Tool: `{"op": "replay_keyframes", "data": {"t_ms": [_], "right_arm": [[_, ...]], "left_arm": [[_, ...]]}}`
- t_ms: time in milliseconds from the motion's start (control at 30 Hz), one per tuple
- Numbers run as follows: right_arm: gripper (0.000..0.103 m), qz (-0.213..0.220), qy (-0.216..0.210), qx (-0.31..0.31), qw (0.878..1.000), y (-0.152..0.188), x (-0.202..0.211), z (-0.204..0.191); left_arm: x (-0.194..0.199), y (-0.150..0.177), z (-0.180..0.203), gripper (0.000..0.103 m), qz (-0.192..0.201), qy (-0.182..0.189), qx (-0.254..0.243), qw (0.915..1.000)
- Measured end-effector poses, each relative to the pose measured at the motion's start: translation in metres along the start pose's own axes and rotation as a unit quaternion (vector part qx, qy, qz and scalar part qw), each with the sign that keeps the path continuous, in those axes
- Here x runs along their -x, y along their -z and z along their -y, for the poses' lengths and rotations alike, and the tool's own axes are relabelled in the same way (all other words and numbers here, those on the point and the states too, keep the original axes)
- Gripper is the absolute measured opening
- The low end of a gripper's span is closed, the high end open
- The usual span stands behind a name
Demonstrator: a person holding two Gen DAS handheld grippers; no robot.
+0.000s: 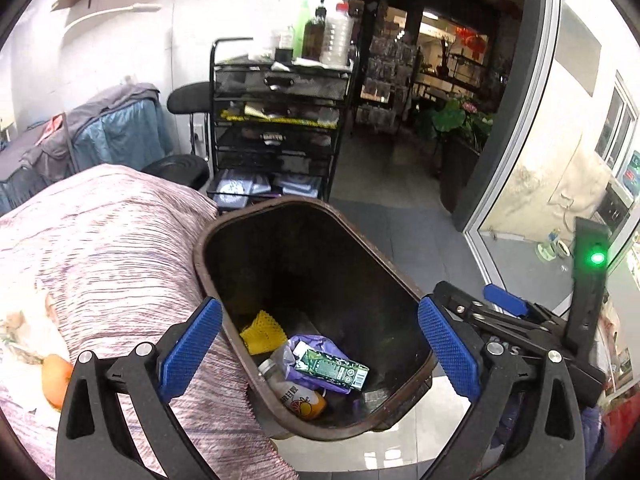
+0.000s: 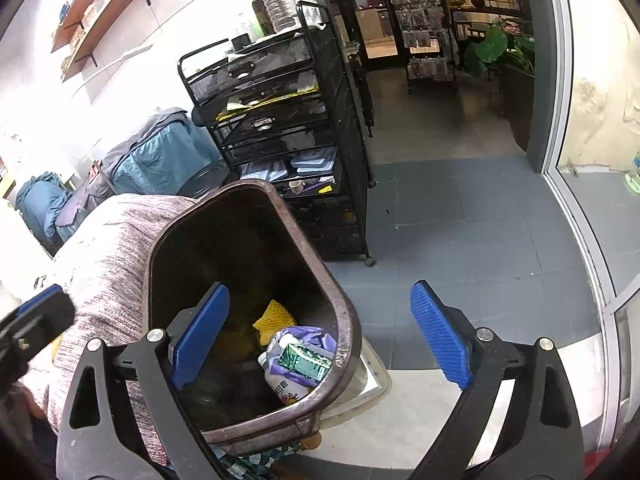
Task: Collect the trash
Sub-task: 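Carry the foam net and milk carton to the brown bin and release both inside, then move both tools back over the bed toward the orange and tissues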
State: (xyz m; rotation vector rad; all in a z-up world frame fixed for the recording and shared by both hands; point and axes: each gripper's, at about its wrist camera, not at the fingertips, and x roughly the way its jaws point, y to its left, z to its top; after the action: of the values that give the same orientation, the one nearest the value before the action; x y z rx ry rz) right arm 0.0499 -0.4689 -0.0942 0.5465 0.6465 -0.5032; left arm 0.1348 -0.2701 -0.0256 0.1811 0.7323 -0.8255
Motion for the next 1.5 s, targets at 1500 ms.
{"op": "replay_keyframes", "data": {"t_ms": [1500], "right_arm": [[0.091,-0.075,-0.225,0.259,0.936,0.056,0.006,-0.253]], "left_arm": [[0.149,0.112,-0.205,0.097,0.034,-0.190,0.196,0.9615]]}}
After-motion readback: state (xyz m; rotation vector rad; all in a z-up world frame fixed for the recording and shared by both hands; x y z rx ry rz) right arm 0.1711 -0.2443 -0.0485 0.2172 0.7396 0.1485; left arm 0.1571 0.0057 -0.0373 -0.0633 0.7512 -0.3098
